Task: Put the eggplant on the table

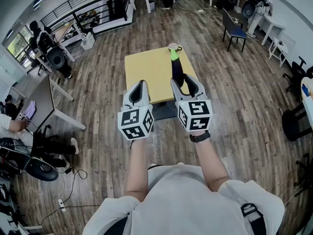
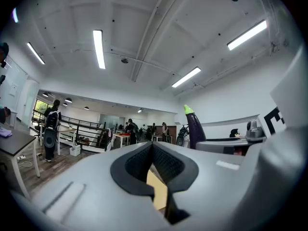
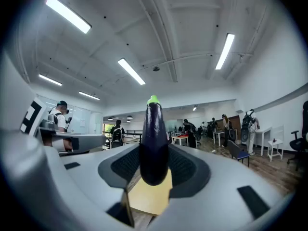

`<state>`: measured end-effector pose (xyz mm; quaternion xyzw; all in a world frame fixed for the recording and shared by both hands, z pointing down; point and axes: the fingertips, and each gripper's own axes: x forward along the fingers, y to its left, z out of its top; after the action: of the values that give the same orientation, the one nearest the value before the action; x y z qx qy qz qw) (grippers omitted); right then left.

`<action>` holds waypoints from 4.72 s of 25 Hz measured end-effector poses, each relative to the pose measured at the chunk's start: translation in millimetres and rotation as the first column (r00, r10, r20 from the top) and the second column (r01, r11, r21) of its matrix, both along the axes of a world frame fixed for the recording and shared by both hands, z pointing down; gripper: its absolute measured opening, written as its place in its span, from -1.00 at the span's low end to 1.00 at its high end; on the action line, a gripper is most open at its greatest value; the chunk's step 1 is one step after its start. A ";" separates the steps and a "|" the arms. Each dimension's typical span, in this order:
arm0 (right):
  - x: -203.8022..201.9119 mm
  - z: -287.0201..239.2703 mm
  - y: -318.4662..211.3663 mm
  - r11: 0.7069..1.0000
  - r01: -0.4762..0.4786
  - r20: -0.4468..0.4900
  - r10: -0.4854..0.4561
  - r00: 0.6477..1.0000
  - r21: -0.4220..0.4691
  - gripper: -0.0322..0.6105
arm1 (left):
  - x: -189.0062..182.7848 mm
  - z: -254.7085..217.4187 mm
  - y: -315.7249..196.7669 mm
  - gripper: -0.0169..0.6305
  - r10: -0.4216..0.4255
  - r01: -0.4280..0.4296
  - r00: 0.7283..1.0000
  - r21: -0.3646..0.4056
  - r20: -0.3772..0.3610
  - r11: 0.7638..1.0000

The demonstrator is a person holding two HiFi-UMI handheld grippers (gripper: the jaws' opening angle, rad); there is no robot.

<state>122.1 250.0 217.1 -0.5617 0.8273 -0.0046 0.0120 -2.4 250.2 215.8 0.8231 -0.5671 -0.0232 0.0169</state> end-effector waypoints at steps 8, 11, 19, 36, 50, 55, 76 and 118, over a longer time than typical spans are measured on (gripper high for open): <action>10.9 16.3 -1.5 0.999 0.020 0.052 -0.019 0.998 -0.025 -0.32 | 13.9 13.8 -0.8 -0.92 -0.006 0.007 0.999 -0.023 0.032 1.000; 24.0 20.7 -13.7 0.999 0.009 0.071 -0.007 0.997 -0.036 -0.32 | 20.1 15.4 -9.5 -0.92 -0.010 0.011 1.000 -0.024 0.029 1.000; 29.1 36.6 -73.3 0.998 -0.024 0.072 0.028 0.997 -0.053 -0.32 | 17.6 29.8 -74.8 -0.92 0.016 -0.016 1.000 -0.032 0.015 0.999; -15.3 13.1 -255.9 0.997 -0.068 0.022 0.069 0.997 -0.036 -0.32 | -21.2 6.3 -269.5 -0.92 0.071 -0.071 0.997 0.003 -0.024 0.997; -83.6 34.7 -365.6 0.996 -0.078 -0.009 0.078 0.997 -0.030 -0.33 | -71.4 32.1 -377.0 -0.92 0.112 -0.112 0.994 -0.002 -0.005 0.994; -87.0 56.8 -382.8 0.994 -0.085 -0.016 0.084 0.996 -0.066 -0.33 | -78.4 53.2 -392.5 -0.92 0.128 -0.130 0.990 -0.030 -0.062 0.991; -76.9 127.8 -470.8 0.975 -0.006 -0.071 -0.010 0.997 -0.223 -0.33 | -63.6 124.1 -467.4 -0.92 0.041 -0.047 0.998 -0.167 -0.039 0.985; -90.4 335.2 -537.3 0.808 0.012 -0.085 -0.076 0.993 -0.589 -0.33 | -69.9 320.0 -527.6 -0.92 -0.009 -0.001 1.000 -0.446 -0.021 0.895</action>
<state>31.6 -287.4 552.3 -0.5180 0.7976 -0.2308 -0.2055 -72.3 -277.4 535.8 0.7960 -0.5587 0.0979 0.2112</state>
